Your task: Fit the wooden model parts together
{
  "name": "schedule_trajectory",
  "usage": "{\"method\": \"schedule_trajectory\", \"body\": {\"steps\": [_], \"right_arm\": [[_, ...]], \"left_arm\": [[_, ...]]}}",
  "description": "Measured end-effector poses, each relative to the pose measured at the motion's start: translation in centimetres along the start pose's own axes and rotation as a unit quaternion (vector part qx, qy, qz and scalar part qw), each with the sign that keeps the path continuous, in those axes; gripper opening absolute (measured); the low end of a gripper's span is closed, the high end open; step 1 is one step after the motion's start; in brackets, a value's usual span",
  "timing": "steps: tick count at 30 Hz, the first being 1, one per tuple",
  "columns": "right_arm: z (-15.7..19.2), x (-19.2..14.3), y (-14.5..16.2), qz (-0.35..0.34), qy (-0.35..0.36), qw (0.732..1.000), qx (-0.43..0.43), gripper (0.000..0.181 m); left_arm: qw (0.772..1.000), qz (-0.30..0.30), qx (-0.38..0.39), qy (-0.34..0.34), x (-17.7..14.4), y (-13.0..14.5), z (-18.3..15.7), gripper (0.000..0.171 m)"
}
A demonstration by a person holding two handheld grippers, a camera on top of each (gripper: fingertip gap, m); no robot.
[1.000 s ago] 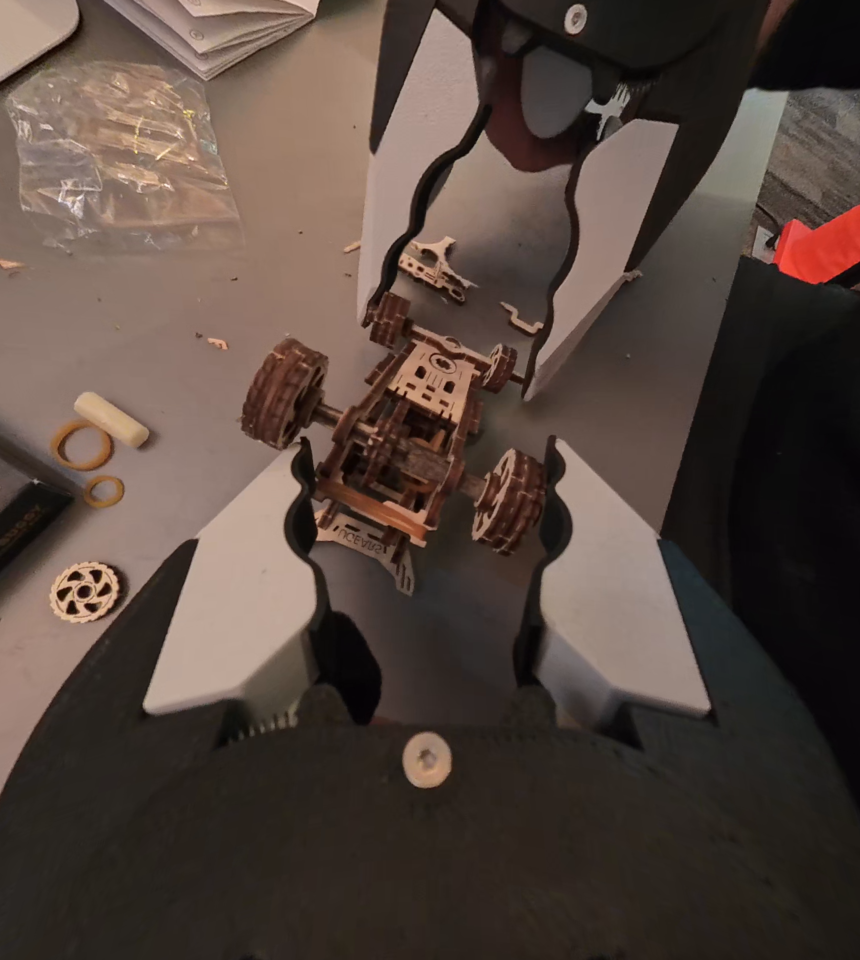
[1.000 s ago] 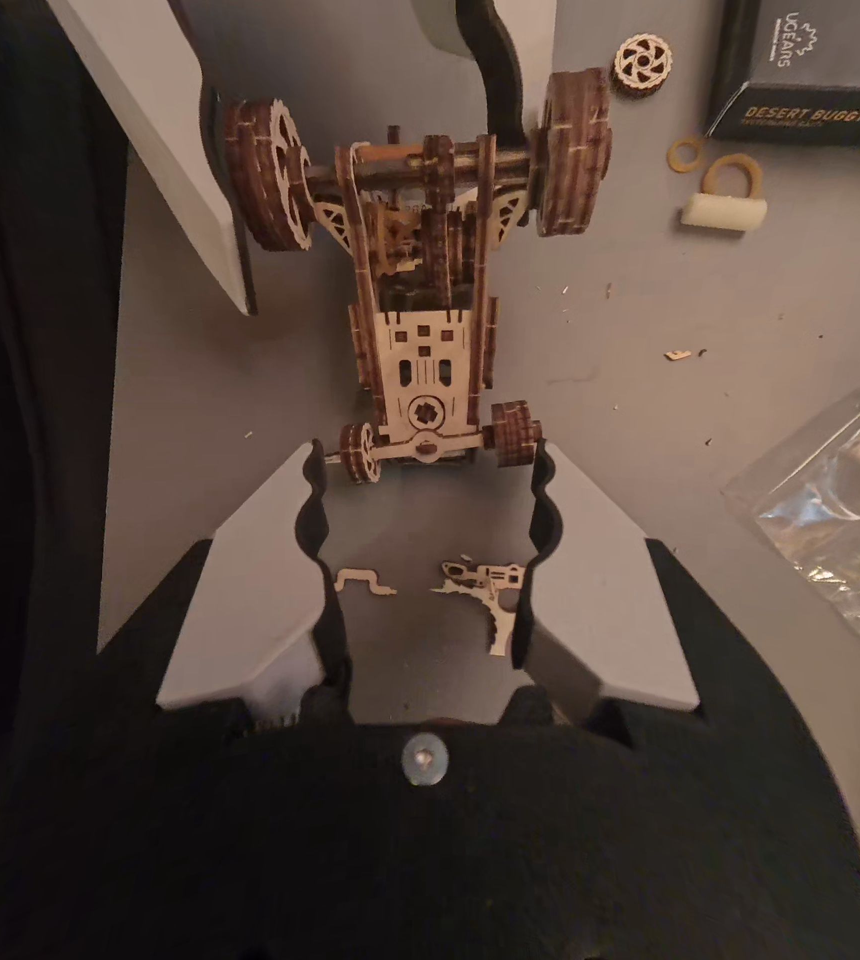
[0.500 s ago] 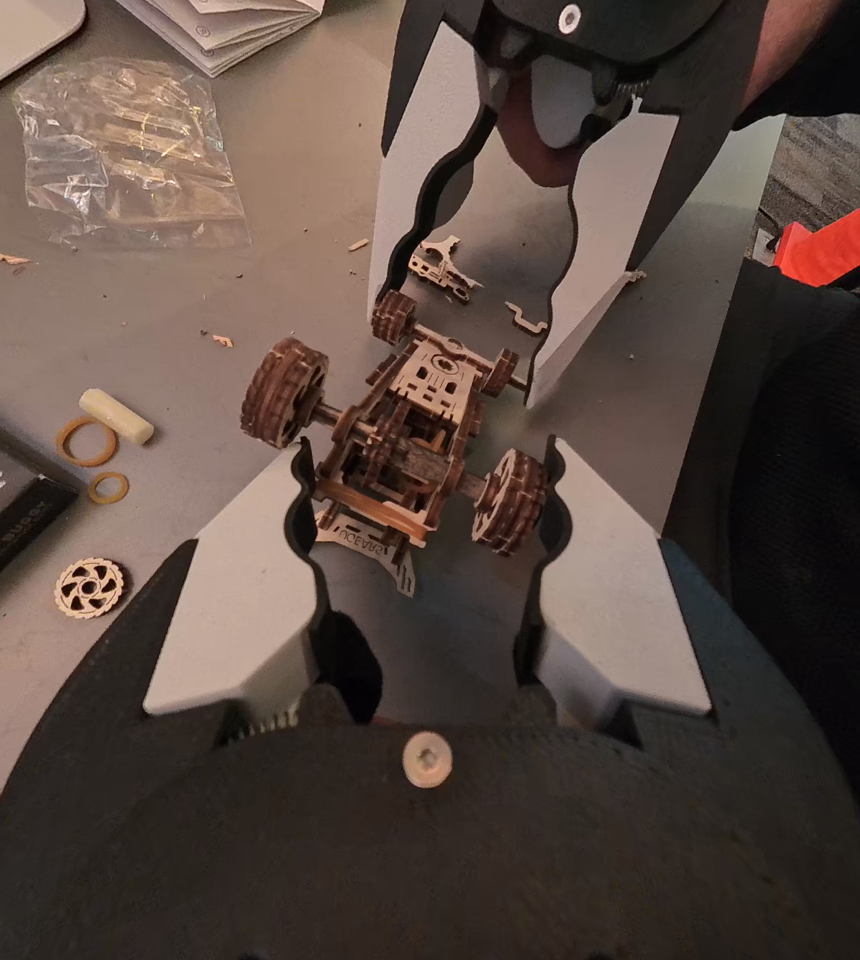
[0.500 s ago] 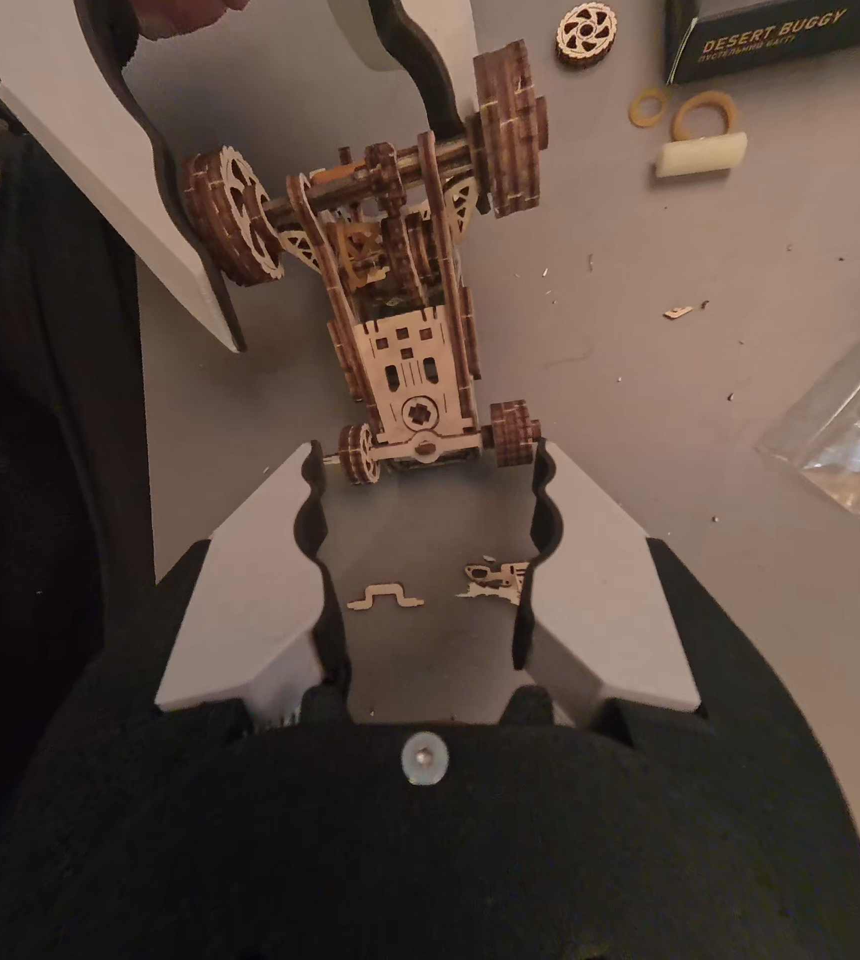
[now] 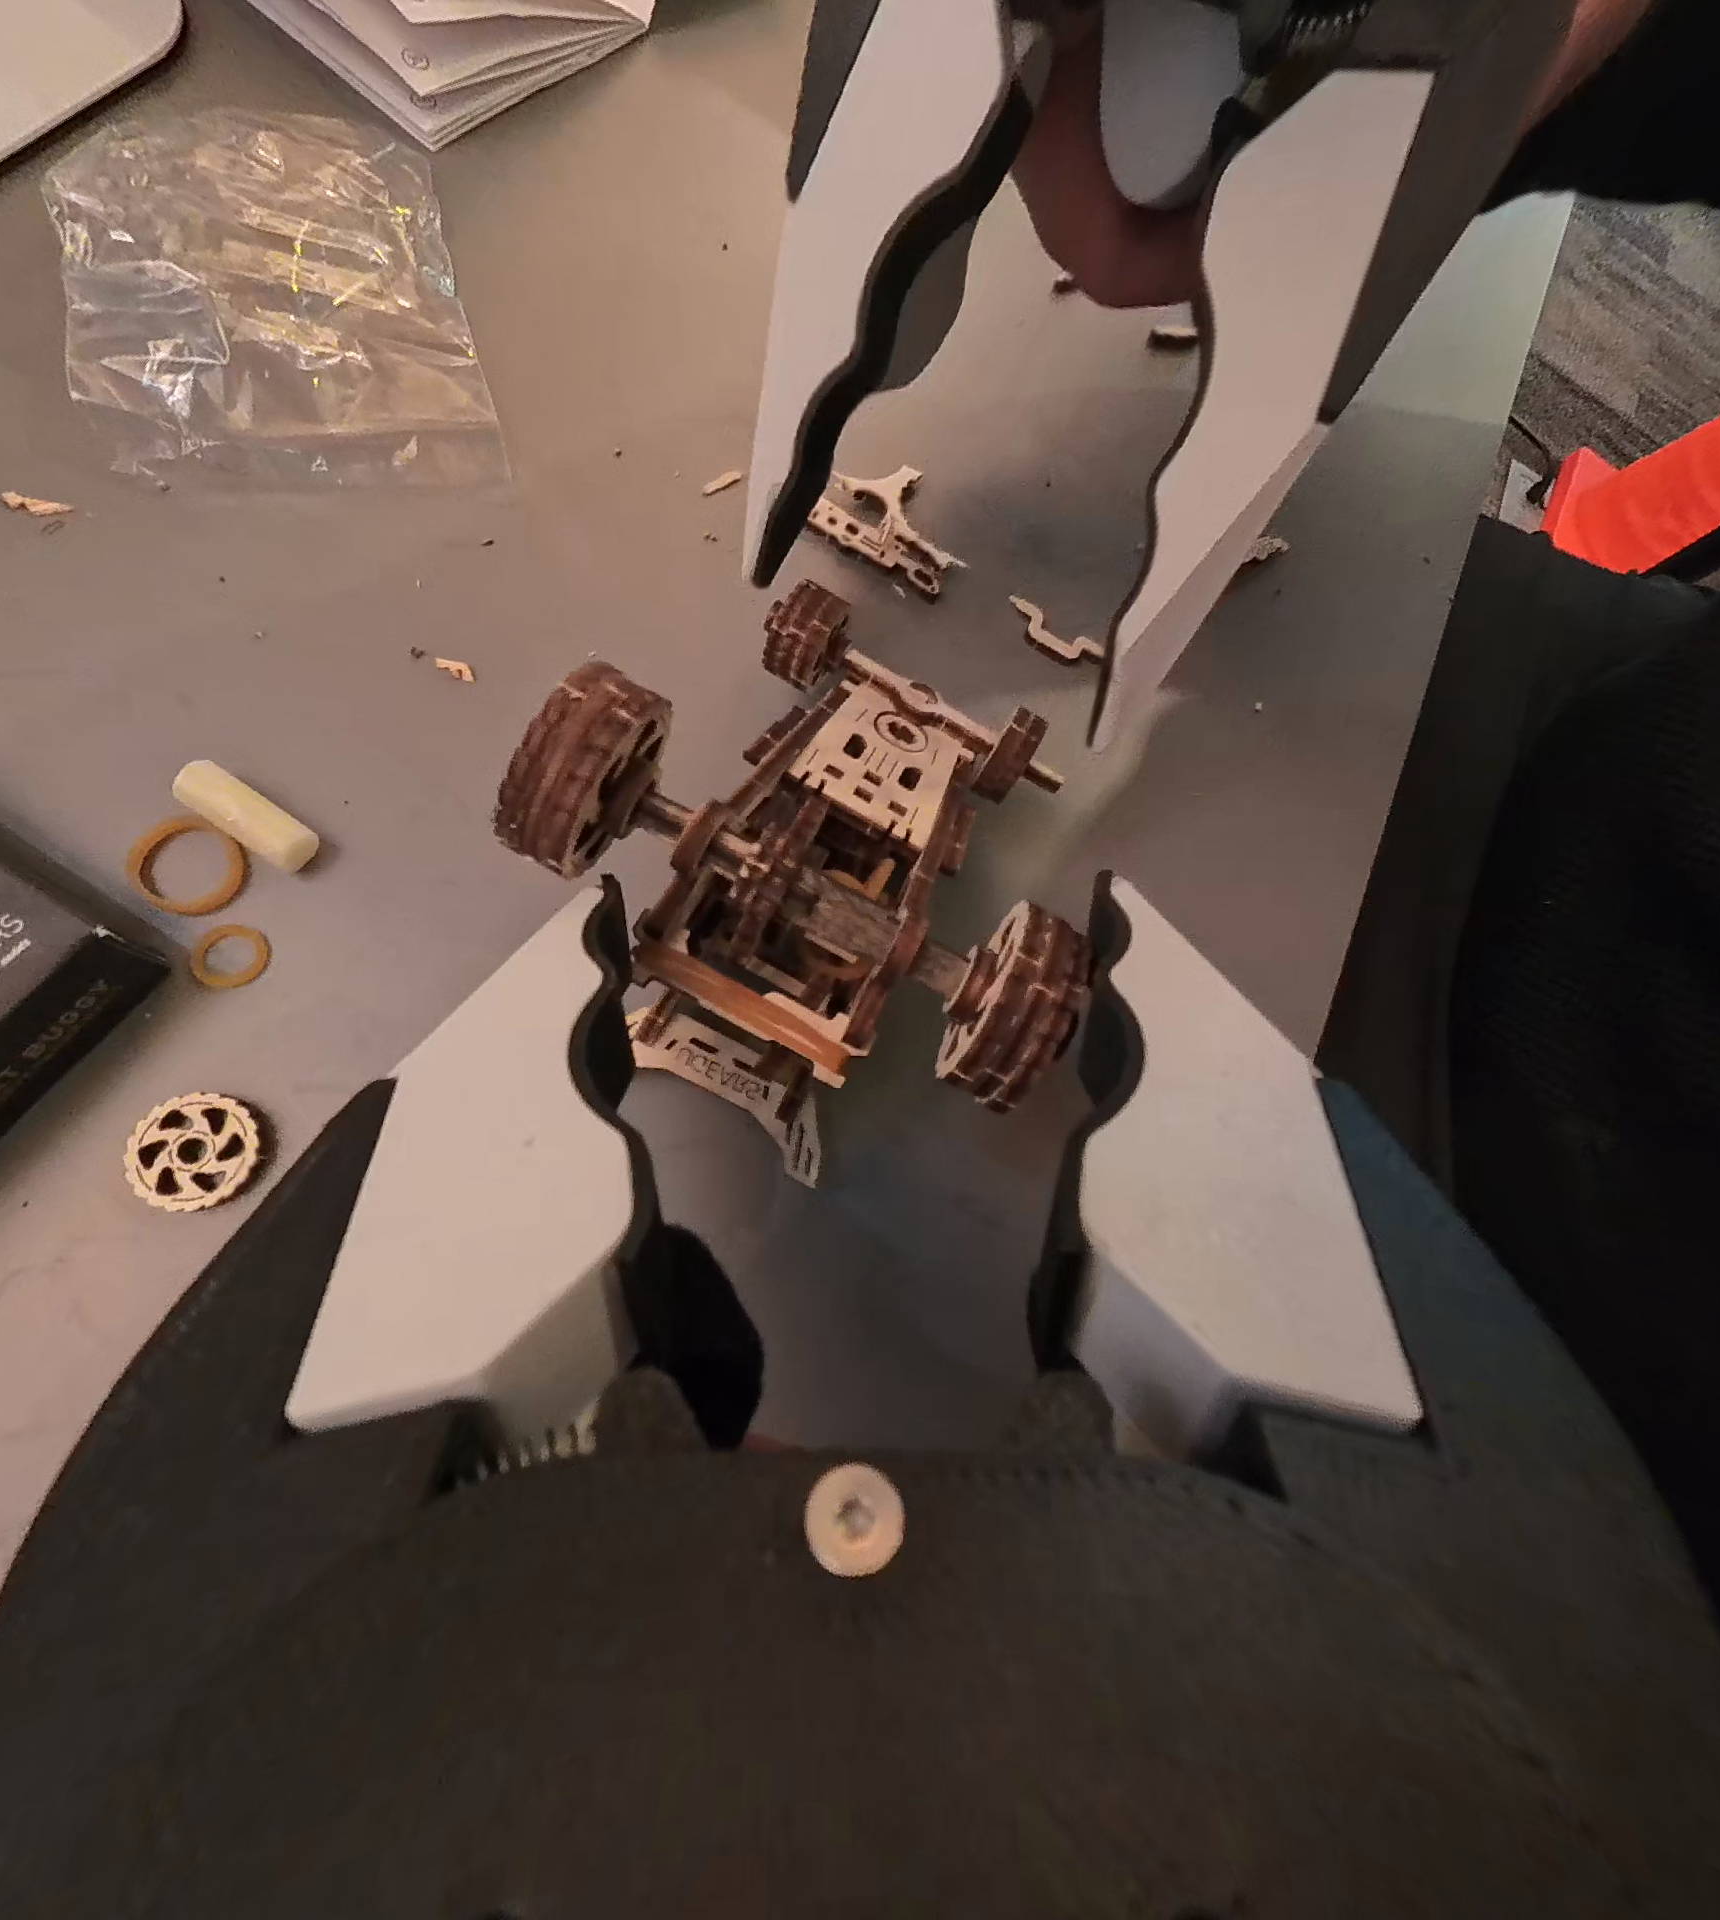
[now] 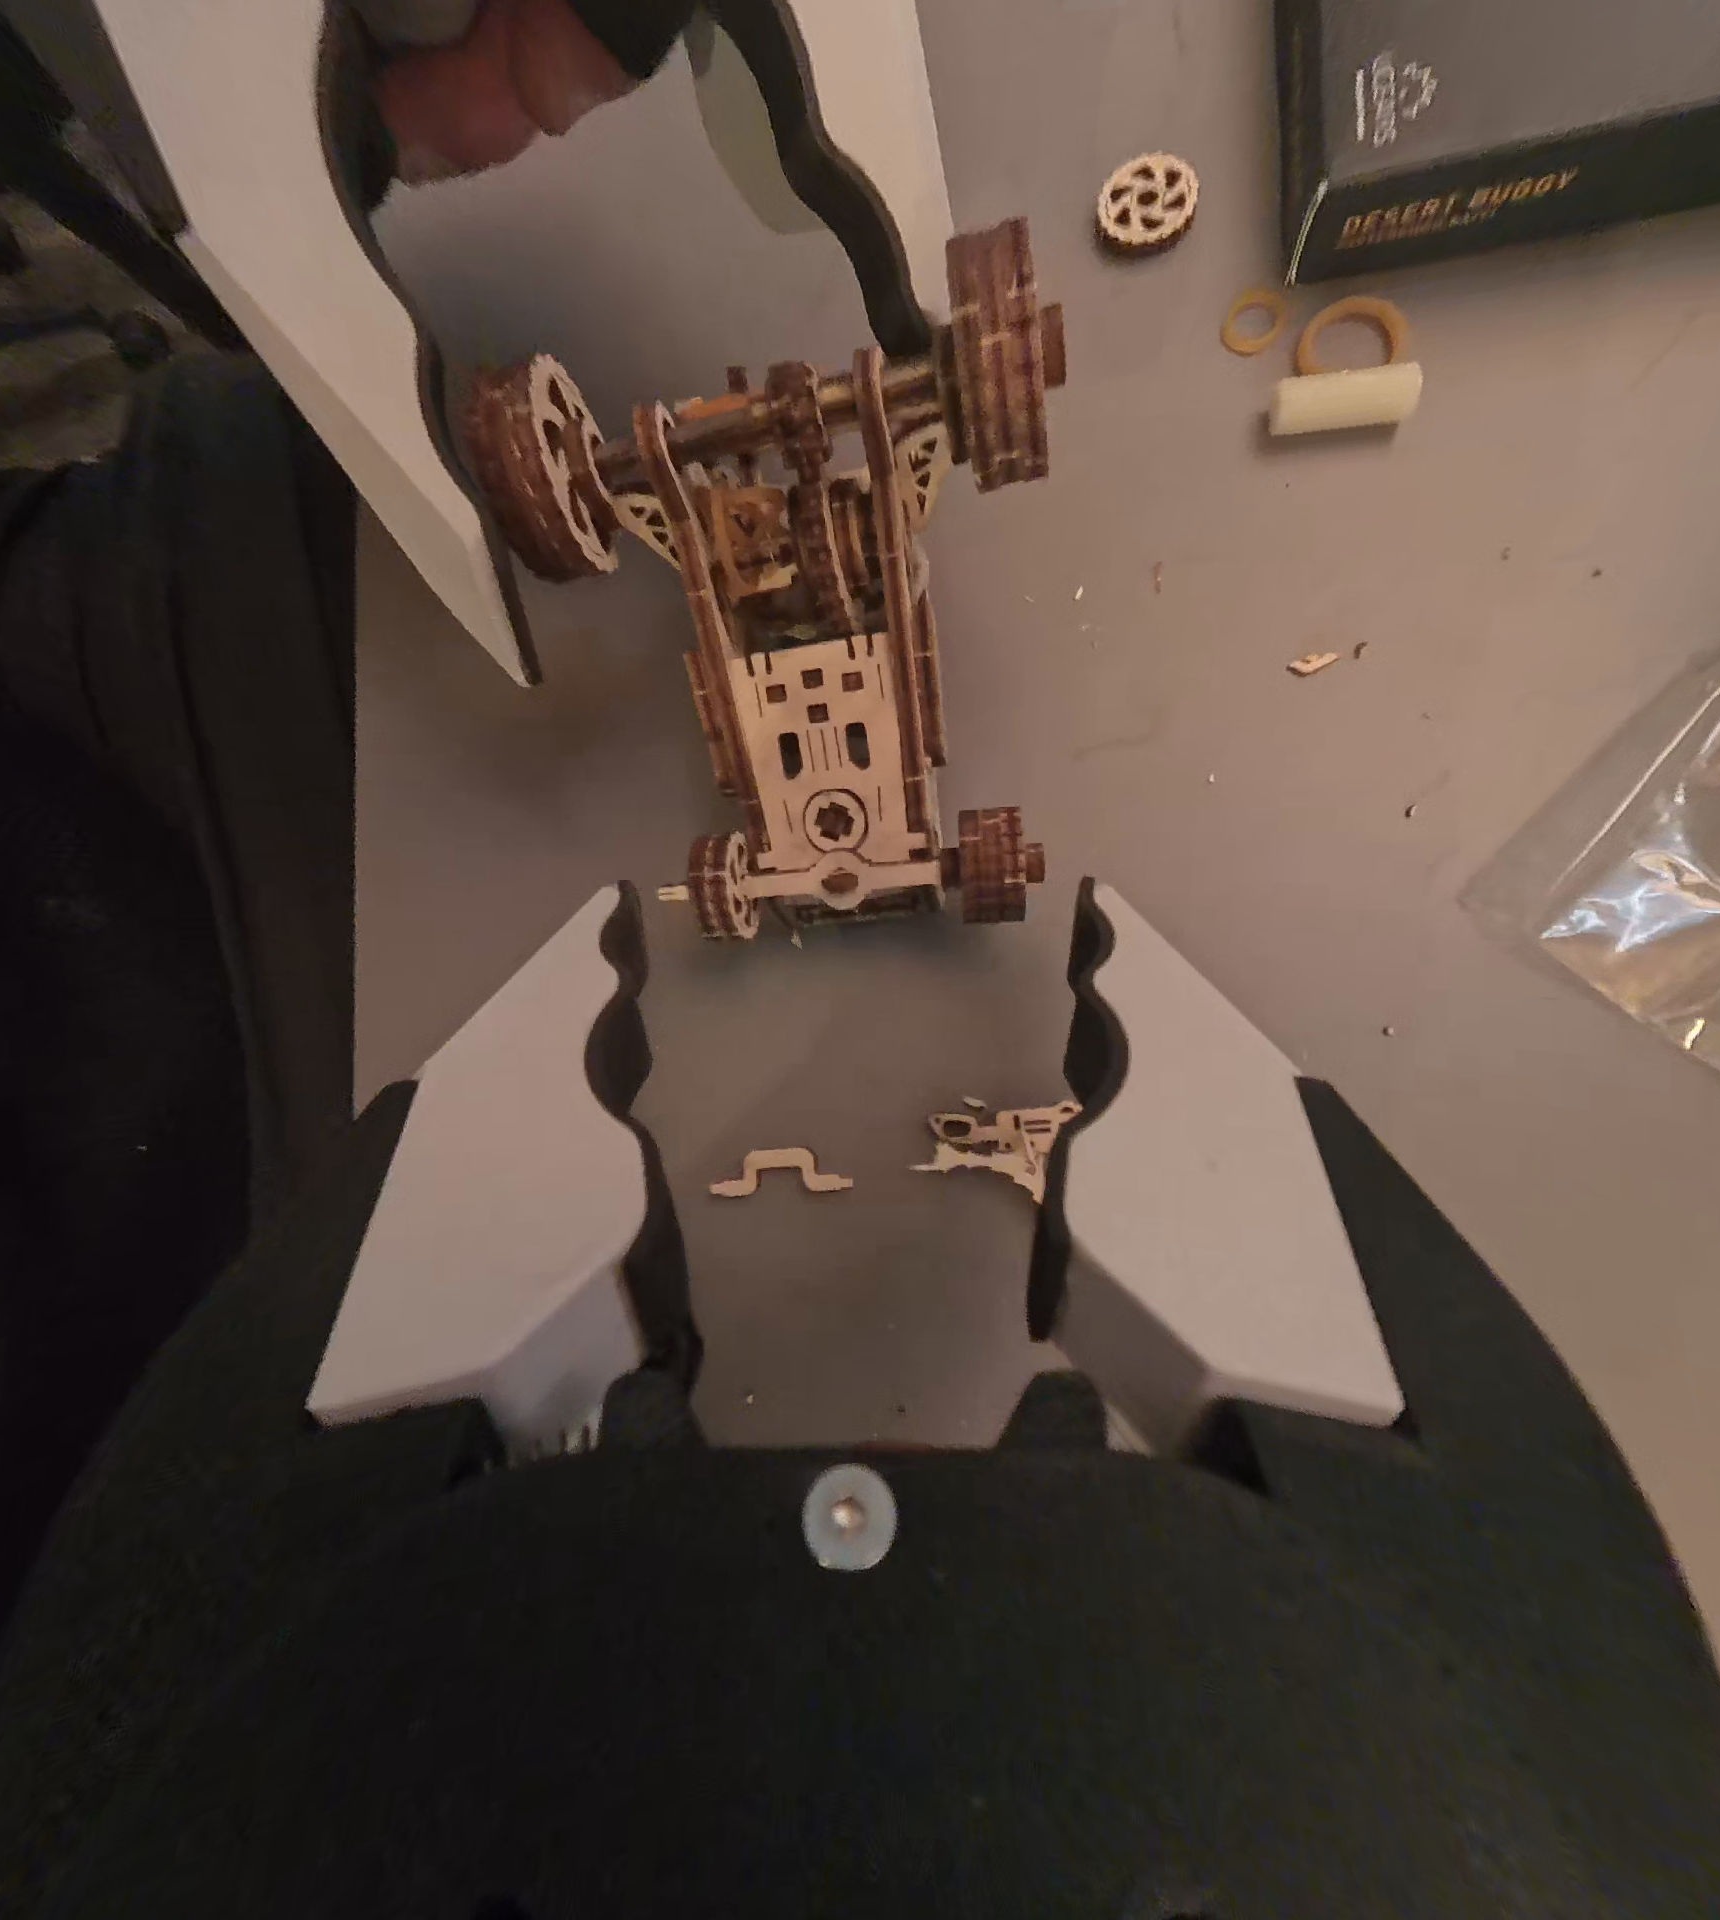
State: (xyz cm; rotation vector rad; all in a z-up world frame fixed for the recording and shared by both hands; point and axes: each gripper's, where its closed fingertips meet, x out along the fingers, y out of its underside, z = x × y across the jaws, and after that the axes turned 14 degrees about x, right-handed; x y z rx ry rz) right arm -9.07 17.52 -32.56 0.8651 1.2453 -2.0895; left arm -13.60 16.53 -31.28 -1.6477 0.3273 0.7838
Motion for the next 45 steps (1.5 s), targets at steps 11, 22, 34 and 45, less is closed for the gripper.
{"method": "schedule_trajectory", "body": {"steps": [11, 22, 34, 45], "right_arm": [[-0.2, -2.6, 1.0, -0.007, 0.036, 0.999, -0.013, 0.079], [-0.1, -8.4, 6.6, -0.010, 0.081, 0.996, 0.041, 0.046], [1.7, -8.0, 11.0, 0.003, 0.106, 0.993, 0.048, 0.038], [1.8, -8.9, 11.6, -0.019, 0.114, 0.992, 0.054, 0.040]], "left_arm": [[1.000, 0.006, 0.006, 0.010, -0.5, 0.2, -0.6, 0.092], [1.000, 0.016, 0.000, 0.019, -0.8, 0.6, -1.4, 0.092], [0.998, 0.053, -0.010, -0.020, -0.3, 2.5, -1.4, 0.096], [0.998, 0.040, -0.037, -0.005, 0.7, 1.6, -1.2, 0.077]]}}
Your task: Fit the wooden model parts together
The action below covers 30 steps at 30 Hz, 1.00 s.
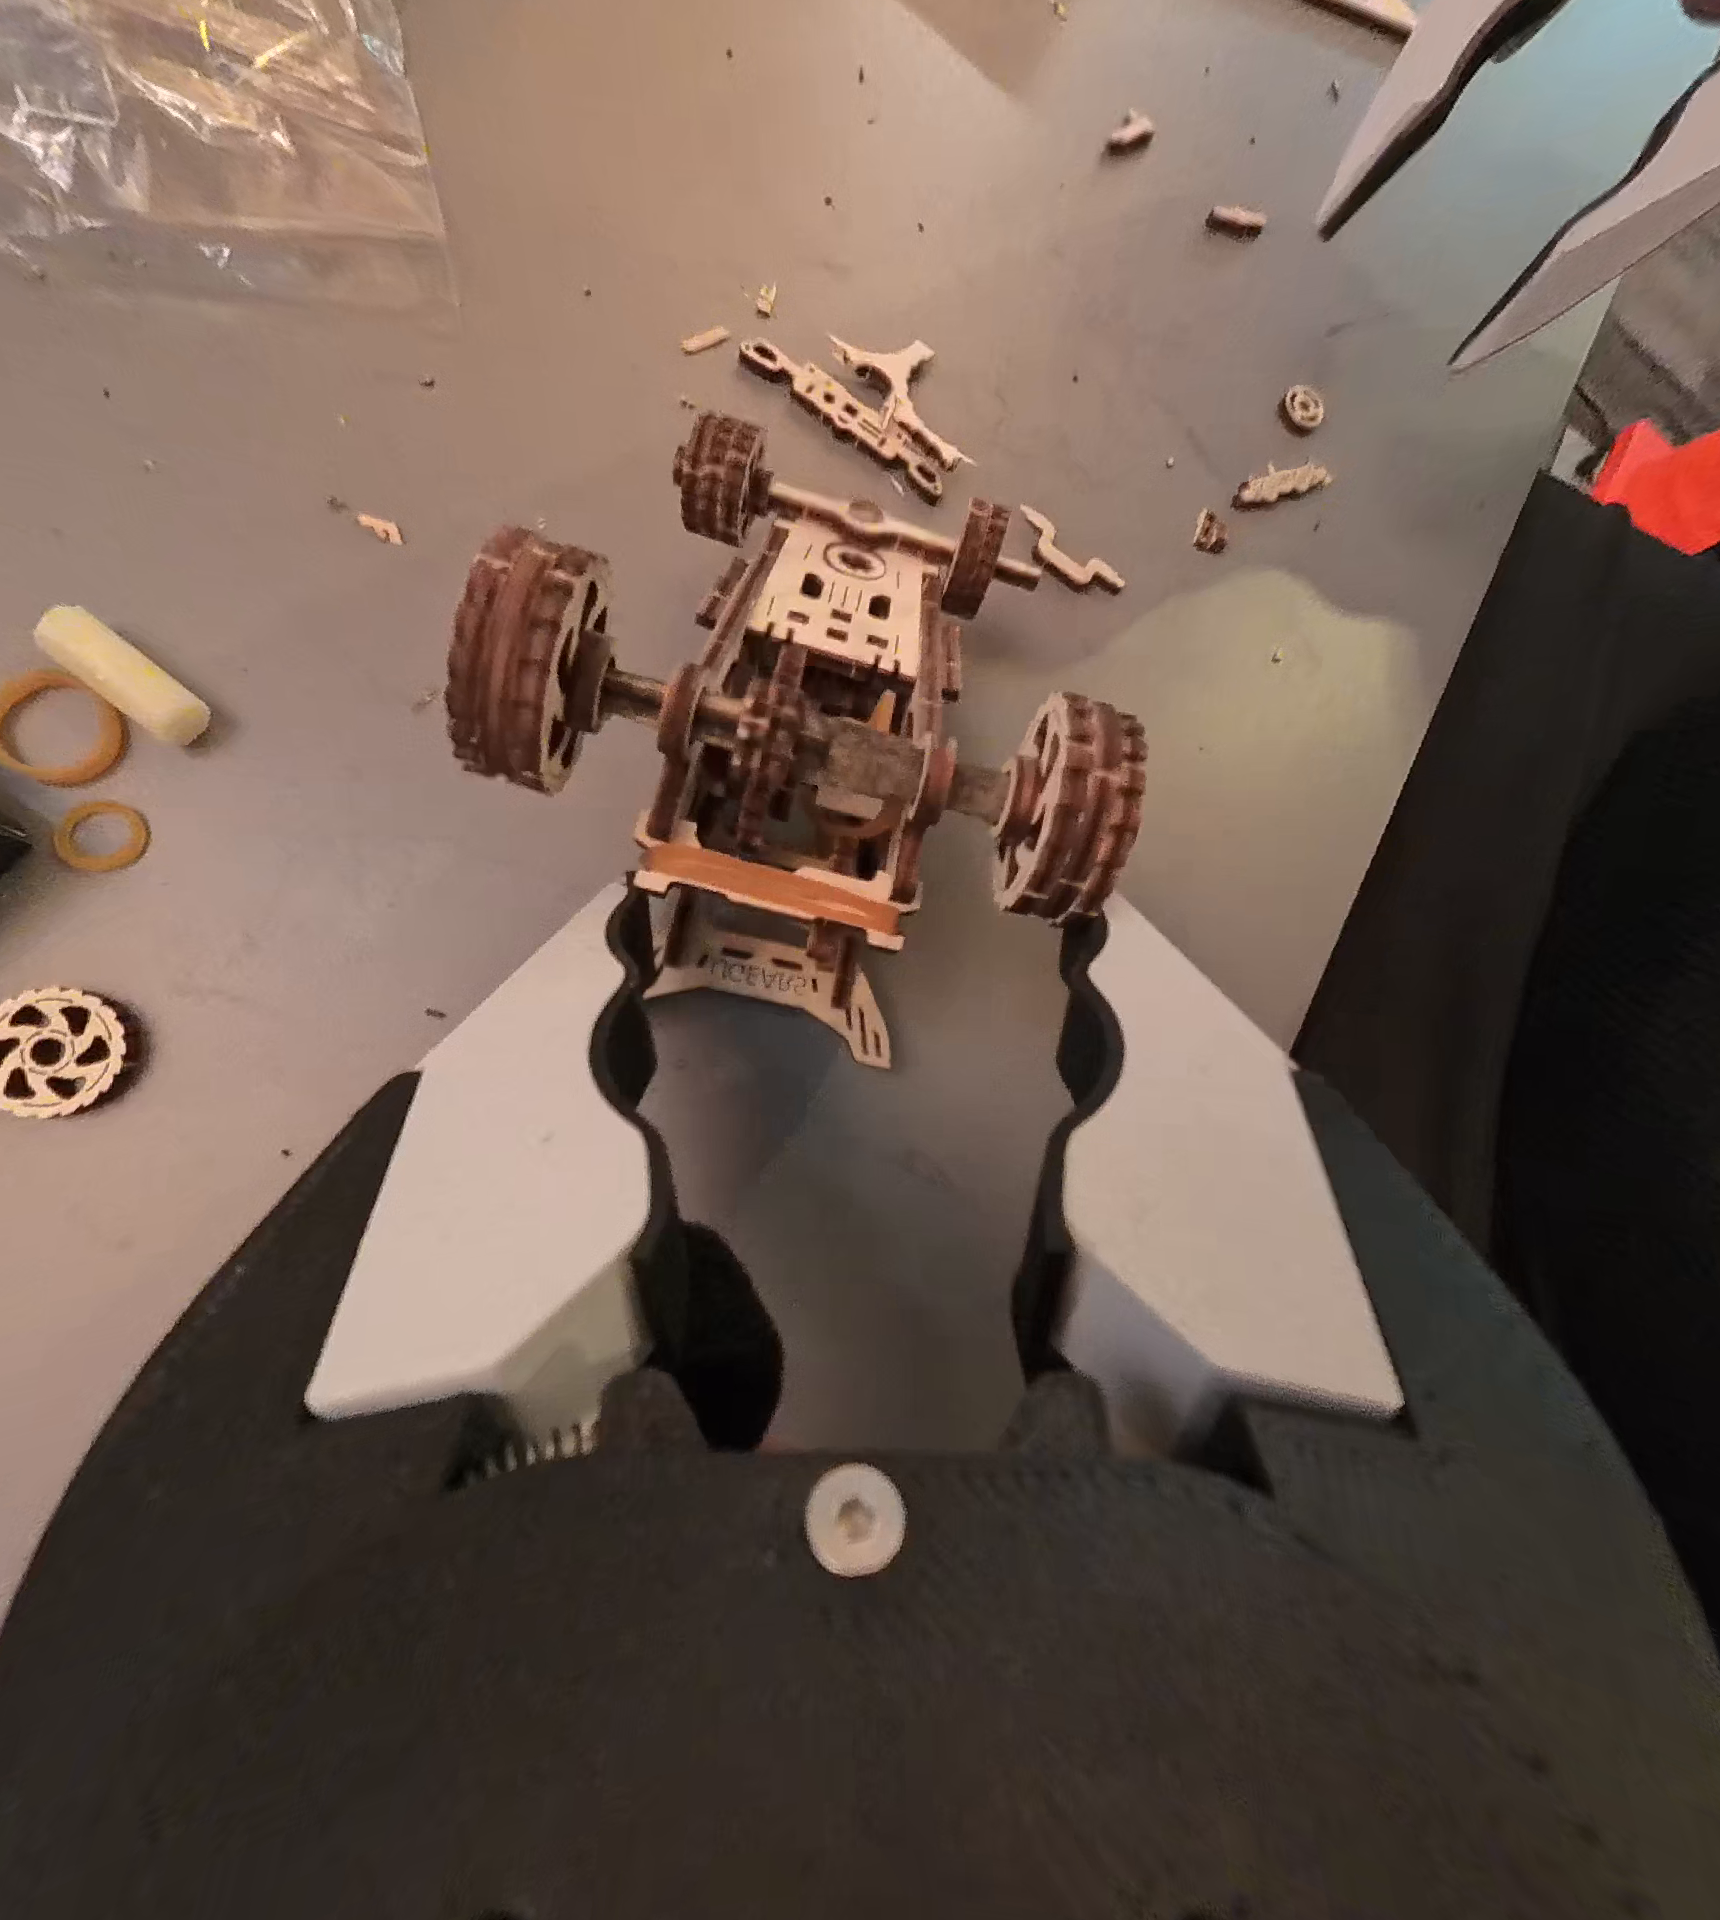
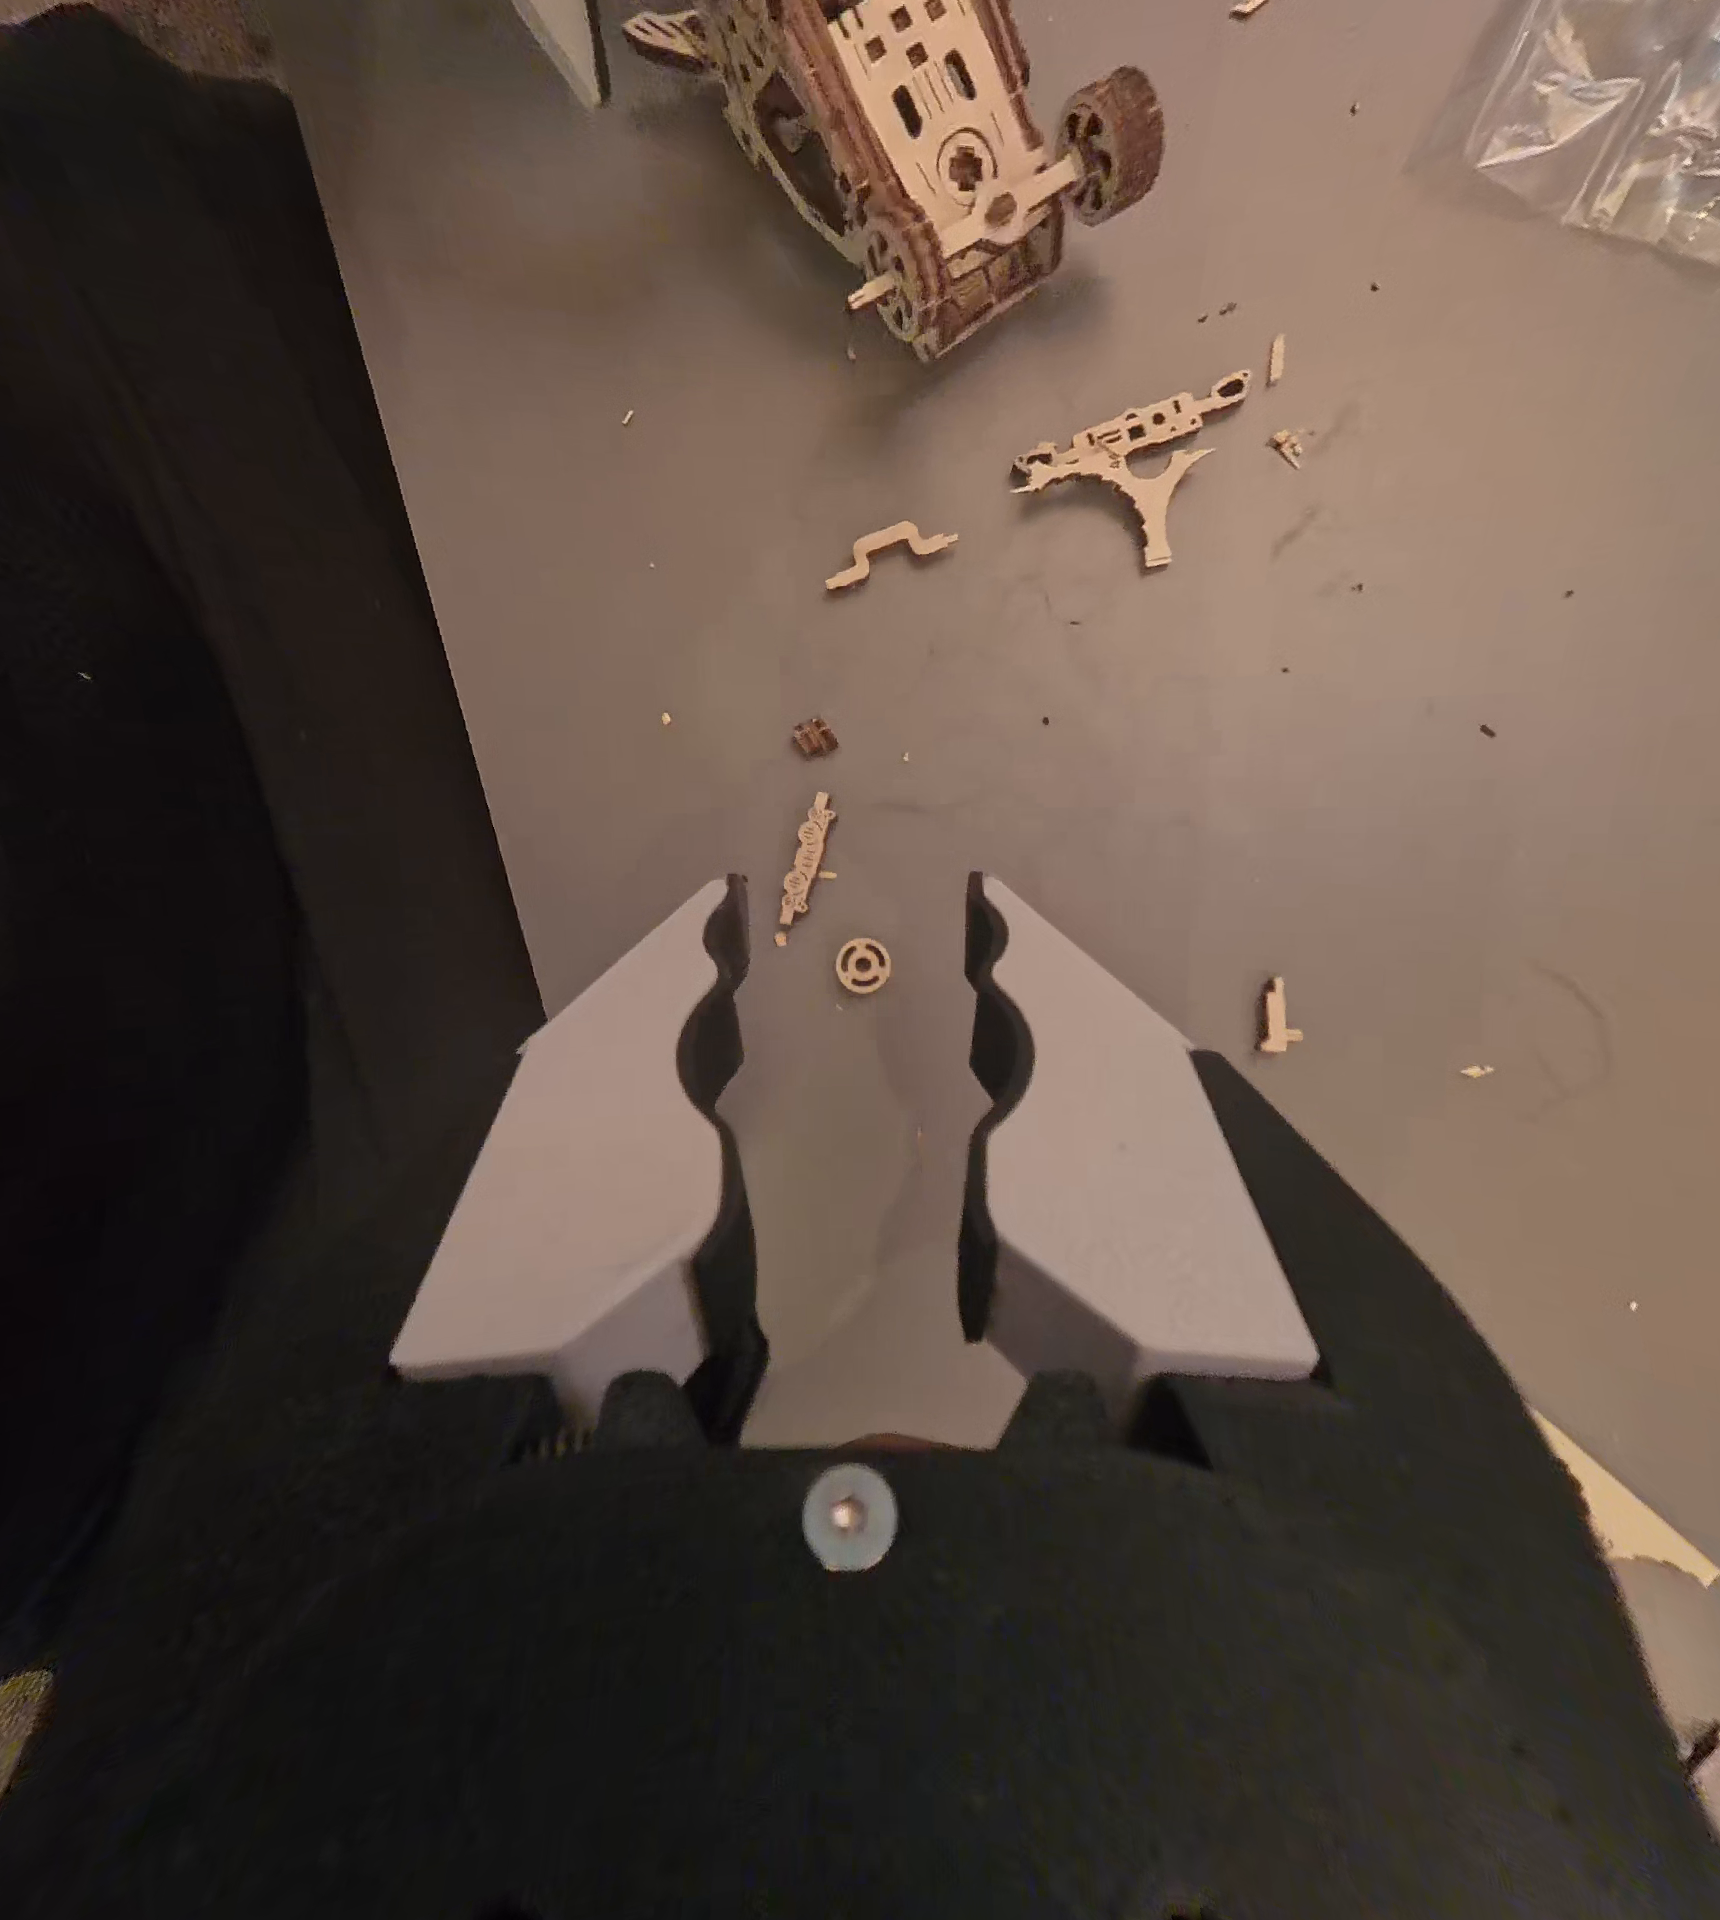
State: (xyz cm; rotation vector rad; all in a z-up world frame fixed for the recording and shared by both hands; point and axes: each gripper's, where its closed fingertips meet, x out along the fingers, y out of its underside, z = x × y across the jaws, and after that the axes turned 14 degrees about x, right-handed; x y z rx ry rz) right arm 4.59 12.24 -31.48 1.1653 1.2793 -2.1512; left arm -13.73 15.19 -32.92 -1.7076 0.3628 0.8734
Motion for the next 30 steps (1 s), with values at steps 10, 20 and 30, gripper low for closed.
{"method": "schedule_trajectory", "body": {"steps": [10, 20, 30], "right_arm": [[-1.5, -1.8, 1.9, 0.001, 0.028, 1.000, -0.014, 0.049], [-0.5, -0.4, 2.3, 0.018, 0.008, 0.998, -0.056, 0.048], [0.7, 1.5, -5.1, -0.031, -0.039, 0.994, -0.097, 0.048]], "left_arm": [[0.990, -0.035, -0.119, 0.069, -0.5, -0.8, -1.6, 0.077], [0.923, -0.075, -0.312, 0.211, -1.4, -1.7, -3.6, 0.077], [0.879, -0.114, -0.414, 0.208, -4.0, -0.2, -1.3, 0.077]]}}
